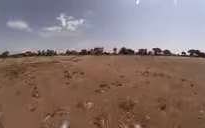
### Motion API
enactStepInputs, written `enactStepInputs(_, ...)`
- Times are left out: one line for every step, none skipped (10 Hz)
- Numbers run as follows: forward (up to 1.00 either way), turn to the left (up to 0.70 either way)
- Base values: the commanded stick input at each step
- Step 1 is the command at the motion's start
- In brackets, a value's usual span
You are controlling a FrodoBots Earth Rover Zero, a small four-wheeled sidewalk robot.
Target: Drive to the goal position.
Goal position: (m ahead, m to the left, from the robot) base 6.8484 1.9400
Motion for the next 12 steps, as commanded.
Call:
enactStepInputs(0.70, 0.00)
enactStepInputs(0.70, 0.00)
enactStepInputs(0.70, 0.00)
enactStepInputs(0.70, 0.00)
enactStepInputs(0.70, 0.00)
enactStepInputs(0.70, 0.00)
enactStepInputs(0.70, 0.00)
enactStepInputs(0.70, 0.00)
enactStepInputs(0.70, 0.00)
enactStepInputs(0.70, 0.00)
enactStepInputs(0.70, 0.00)
enactStepInputs(0.70, 0.00)
